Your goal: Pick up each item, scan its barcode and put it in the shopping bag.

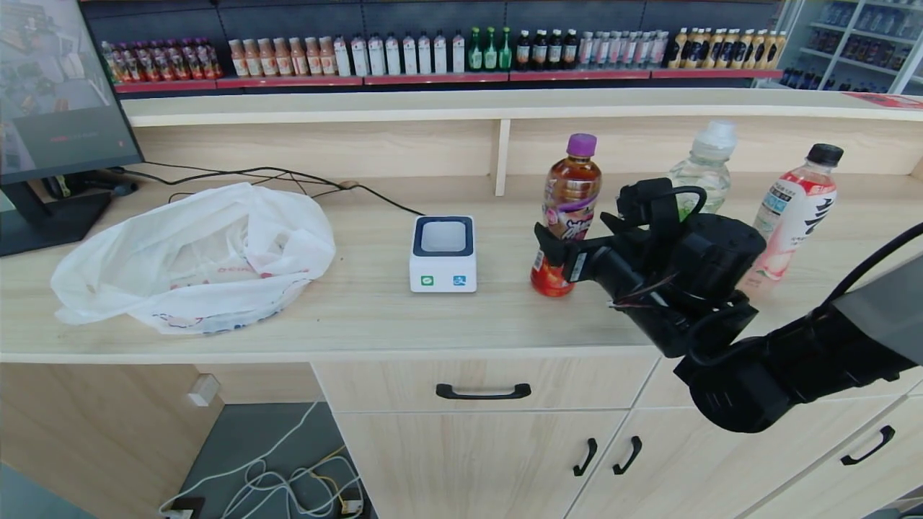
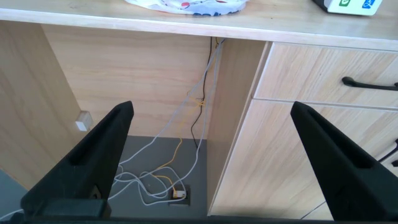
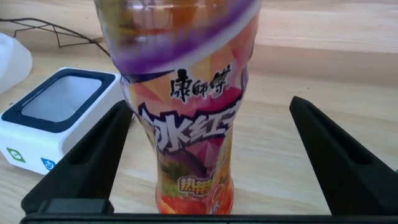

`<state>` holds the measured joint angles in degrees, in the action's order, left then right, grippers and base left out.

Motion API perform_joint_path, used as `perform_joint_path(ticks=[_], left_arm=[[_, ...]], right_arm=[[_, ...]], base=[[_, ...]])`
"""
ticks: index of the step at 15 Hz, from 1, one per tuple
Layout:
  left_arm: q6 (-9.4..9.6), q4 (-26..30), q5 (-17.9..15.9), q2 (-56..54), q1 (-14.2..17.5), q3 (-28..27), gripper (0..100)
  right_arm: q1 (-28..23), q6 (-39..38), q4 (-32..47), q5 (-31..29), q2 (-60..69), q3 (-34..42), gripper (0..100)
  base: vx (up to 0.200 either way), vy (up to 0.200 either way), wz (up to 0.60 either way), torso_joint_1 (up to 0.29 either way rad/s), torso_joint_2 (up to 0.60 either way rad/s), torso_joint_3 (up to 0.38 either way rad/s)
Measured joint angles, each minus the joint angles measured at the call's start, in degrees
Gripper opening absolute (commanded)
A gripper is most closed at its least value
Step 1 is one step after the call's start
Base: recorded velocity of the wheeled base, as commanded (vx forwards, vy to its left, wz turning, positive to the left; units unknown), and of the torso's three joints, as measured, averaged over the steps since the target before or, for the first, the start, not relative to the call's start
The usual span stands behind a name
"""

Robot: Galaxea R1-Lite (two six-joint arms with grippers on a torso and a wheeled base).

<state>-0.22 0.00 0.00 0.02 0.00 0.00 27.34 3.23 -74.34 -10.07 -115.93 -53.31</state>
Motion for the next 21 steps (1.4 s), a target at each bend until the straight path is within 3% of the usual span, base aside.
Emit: perform_joint_path(ticks=[10,19,20,21], left_arm=[[-0.02,0.00,0.00,0.00,0.00,0.00,100],[0.00,0.00,0.00,0.00,0.00,0.00,100],[0.00,0.00,0.00,0.00,0.00,0.00,100],[0.00,0.00,0.00,0.00,0.00,0.00,100]], right_arm=[[1.71,1.28,-3.58,-6.46,-4.68,-6.06,100],[2.65,1.00,-4.68,-7.06,-7.28,-9.31,100],[2.61,0.78,-4.75,-7.06,-7.28,-9.31,0],[2.61,0.49,-4.75,-7.08,-7.28,-9.25,0]], base=[[0.000,0.000,0.00,0.000,0.00,0.000],[0.000,0.000,0.00,0.000,0.00,0.000],[0.000,0.000,0.00,0.000,0.00,0.000],[0.000,0.000,0.00,0.000,0.00,0.000]])
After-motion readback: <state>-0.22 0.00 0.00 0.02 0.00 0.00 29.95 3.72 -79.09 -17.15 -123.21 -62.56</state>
